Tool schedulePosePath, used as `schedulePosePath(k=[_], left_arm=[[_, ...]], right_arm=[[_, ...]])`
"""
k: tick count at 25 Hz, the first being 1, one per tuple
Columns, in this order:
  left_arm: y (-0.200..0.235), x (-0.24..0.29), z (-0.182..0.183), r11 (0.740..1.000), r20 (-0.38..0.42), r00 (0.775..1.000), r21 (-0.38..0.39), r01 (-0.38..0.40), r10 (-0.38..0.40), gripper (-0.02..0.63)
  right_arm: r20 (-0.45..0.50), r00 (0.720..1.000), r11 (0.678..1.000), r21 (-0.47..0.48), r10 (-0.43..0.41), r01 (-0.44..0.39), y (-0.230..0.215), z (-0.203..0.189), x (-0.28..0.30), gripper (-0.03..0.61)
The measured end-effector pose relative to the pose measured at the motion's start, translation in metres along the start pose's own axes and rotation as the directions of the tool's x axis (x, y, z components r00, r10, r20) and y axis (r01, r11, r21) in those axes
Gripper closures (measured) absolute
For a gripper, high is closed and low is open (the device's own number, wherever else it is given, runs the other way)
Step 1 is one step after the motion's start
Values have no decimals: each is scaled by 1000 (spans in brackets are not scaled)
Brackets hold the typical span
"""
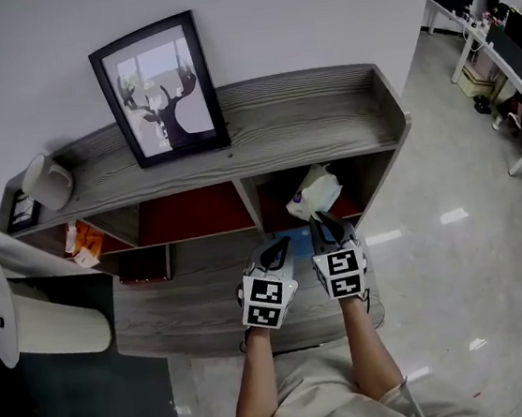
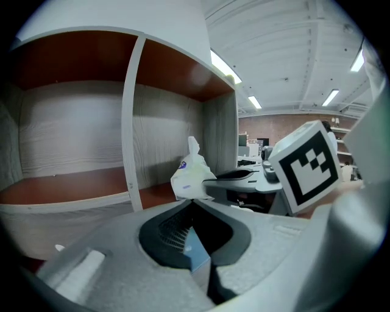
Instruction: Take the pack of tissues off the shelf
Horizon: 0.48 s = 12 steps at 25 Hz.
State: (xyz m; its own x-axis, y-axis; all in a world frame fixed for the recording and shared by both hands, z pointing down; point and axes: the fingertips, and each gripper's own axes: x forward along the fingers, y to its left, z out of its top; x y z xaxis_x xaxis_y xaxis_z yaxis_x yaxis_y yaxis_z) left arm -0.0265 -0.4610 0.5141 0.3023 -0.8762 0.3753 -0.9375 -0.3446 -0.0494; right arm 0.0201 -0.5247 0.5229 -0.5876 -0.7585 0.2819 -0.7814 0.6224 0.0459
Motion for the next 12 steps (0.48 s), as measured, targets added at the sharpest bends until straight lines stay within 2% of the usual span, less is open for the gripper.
schedulePosePath(k=[12], left_arm=[[-3, -6, 1, 1000, 29, 1000, -17, 11, -11, 604]], right_arm=[[31, 999, 1000, -27, -8, 9, 7, 3, -15, 540]])
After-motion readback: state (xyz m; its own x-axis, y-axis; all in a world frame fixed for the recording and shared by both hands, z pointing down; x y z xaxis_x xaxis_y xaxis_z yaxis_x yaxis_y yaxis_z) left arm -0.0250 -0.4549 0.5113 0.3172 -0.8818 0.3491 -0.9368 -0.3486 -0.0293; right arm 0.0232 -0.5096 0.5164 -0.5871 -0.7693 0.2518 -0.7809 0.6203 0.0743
